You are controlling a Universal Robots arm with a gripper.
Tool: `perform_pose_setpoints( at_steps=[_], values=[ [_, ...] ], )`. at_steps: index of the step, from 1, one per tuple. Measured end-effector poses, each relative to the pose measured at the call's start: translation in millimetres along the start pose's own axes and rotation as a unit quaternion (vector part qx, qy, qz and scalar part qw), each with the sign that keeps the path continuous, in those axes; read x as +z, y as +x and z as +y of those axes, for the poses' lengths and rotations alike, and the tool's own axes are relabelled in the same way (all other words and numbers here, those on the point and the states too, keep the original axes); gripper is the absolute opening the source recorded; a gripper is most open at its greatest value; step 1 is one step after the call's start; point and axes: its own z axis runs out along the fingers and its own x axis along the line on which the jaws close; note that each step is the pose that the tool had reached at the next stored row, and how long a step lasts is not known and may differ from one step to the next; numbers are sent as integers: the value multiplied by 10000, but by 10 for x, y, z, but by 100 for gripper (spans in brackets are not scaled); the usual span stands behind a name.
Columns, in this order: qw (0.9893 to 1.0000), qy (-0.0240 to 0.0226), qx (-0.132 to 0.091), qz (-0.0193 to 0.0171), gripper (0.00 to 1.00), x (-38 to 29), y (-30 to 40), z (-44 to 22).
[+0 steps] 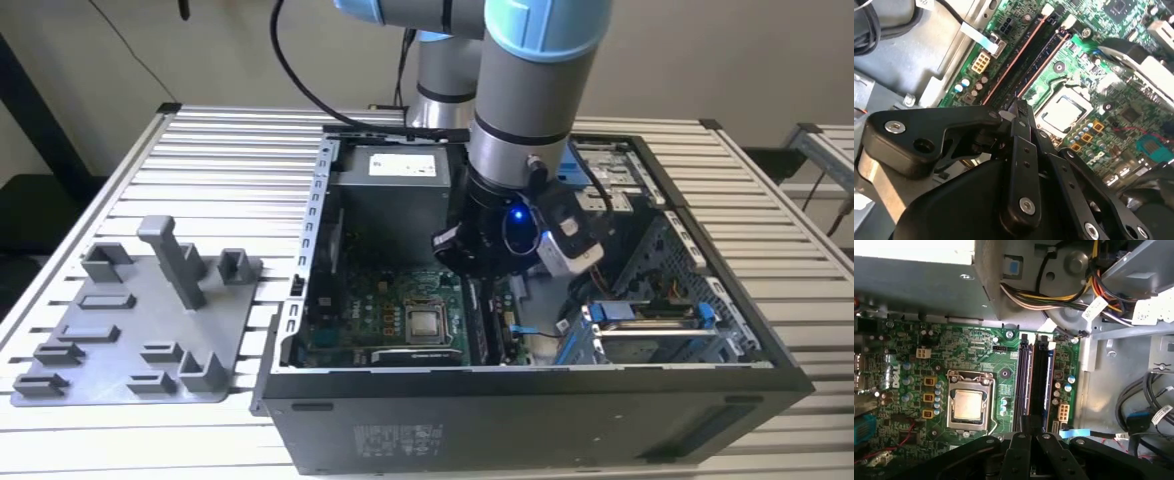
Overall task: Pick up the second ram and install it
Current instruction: 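Press down the second ram until it locks into place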
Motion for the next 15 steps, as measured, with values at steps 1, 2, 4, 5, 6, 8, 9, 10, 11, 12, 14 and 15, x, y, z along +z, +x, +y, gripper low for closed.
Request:
perform_pose_setpoints(
  at_steps=[1,2,4,5,6,8,9,10,11,12,14,15],
  values=[
    [10000,-2,-90,0,11,0,0,0],
    [9998,-4,-180,0,11,0,0,0],
    [9993,-7,-361,-6,11,0,-1,0],
    [9990,-9,-453,-11,11,2,-1,0],
    [9986,-11,-537,-17,11,5,-1,-1],
    [9976,-13,-686,-25,11,7,0,0],
    [9971,-15,-765,-27,11,7,0,0],
    [9964,-17,-847,-28,11,7,0,0],
    [9956,-20,-932,-28,11,8,0,0],
    [9948,-22,-1021,-28,11,7,0,0],
    [9930,-26,-1181,-27,11,7,1,0],
    [9920,-28,-1259,-27,11,7,0,0]
  ],
)
